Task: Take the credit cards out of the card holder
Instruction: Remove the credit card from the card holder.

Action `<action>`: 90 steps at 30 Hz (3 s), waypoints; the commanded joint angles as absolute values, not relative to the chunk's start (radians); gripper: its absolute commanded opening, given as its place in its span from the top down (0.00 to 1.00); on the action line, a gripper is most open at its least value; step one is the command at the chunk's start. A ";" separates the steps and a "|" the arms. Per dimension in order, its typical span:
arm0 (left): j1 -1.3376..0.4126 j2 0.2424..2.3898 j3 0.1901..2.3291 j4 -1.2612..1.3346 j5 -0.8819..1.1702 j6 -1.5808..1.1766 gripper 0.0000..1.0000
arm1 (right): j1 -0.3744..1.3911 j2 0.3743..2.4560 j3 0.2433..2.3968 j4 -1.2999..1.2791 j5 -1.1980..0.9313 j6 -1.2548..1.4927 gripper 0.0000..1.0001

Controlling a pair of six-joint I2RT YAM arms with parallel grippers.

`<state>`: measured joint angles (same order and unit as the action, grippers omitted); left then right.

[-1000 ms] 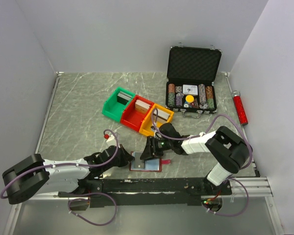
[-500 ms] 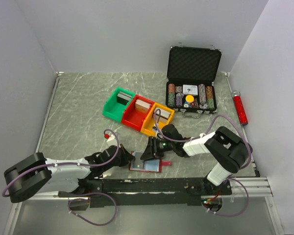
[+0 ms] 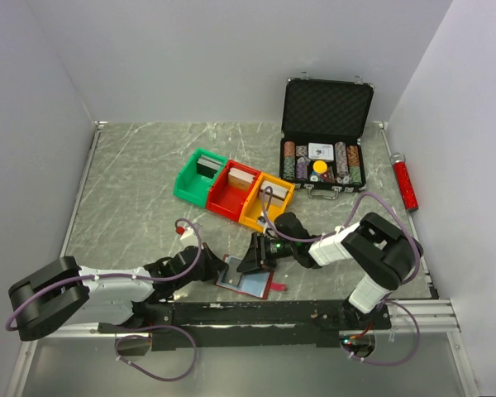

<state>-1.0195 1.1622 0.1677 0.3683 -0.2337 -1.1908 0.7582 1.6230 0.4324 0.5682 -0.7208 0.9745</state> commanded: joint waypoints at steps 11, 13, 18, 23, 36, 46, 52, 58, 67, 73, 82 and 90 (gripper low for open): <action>-1.051 1.075 0.121 0.152 -0.236 -1.201 0.99 | 0.767 1.568 0.428 0.566 -0.608 0.976 0.51; -1.055 1.068 0.118 0.153 -0.232 -1.203 0.99 | 0.773 1.569 0.423 0.581 -0.597 0.986 0.51; -1.080 1.072 0.118 0.149 -0.239 -1.215 0.99 | 0.795 1.575 0.423 0.615 -0.569 1.011 0.51; -1.101 1.072 0.115 0.146 -0.252 -1.226 0.99 | 0.824 1.582 0.434 0.583 -0.538 1.006 0.51; -1.137 1.097 0.107 0.149 -0.272 -1.267 0.99 | 0.854 1.606 0.384 0.764 -0.523 1.075 0.52; -1.149 1.118 0.104 0.164 -0.273 -1.281 0.99 | 0.884 1.618 0.413 0.775 -0.528 1.069 0.53; -1.155 1.129 0.104 0.176 -0.270 -1.278 0.99 | 0.897 1.640 0.417 0.808 -0.532 1.081 0.59; -1.158 1.137 0.106 0.181 -0.270 -1.279 0.99 | 0.900 1.628 0.408 0.853 -0.529 1.091 0.59; -1.160 1.077 0.083 0.163 -0.285 -1.296 0.99 | 0.902 1.597 0.377 0.842 -0.523 1.083 0.73; -1.160 1.085 0.089 0.161 -0.285 -1.293 0.99 | 0.900 1.582 0.373 0.827 -0.519 1.074 0.78; -1.160 1.085 0.089 0.155 -0.288 -1.296 0.99 | 0.902 1.543 0.367 0.776 -0.505 1.048 0.84; -1.160 1.081 0.089 0.153 -0.290 -1.298 0.99 | 0.902 1.526 0.367 0.750 -0.499 1.035 0.94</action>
